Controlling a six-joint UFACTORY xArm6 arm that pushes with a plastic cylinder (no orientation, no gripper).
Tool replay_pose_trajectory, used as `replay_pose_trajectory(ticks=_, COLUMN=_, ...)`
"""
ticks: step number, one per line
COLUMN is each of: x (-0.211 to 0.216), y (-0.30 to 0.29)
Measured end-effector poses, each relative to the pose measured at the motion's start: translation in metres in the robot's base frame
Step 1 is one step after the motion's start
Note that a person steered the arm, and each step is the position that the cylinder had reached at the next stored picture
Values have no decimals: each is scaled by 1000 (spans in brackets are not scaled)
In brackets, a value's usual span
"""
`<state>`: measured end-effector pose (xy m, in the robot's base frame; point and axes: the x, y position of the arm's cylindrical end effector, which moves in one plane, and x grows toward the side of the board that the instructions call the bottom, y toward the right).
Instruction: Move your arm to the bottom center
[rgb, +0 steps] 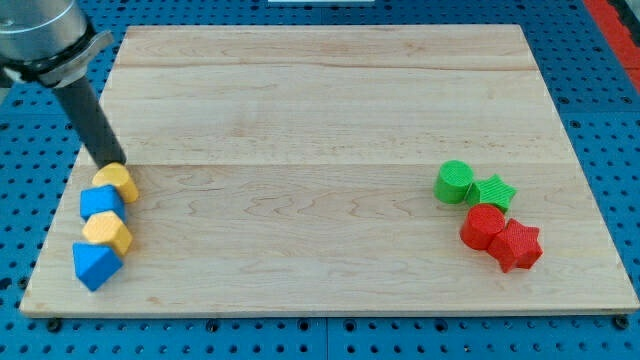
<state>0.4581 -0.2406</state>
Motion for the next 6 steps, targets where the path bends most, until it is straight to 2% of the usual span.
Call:
replay_pose_trajectory(ticks=1, x=34, y=0)
replay_pose_trajectory(ticks=2, x=36, y=-1)
replay_pose_trajectory(ticks=3, x=23, y=-54)
replay_pose_trajectory(ticks=4, x=32, y=-64)
replay_pose_trajectory(ticks=5, x=105, y=-62)
replay_pose_trajectory(ticks=6, x=158, y=-55)
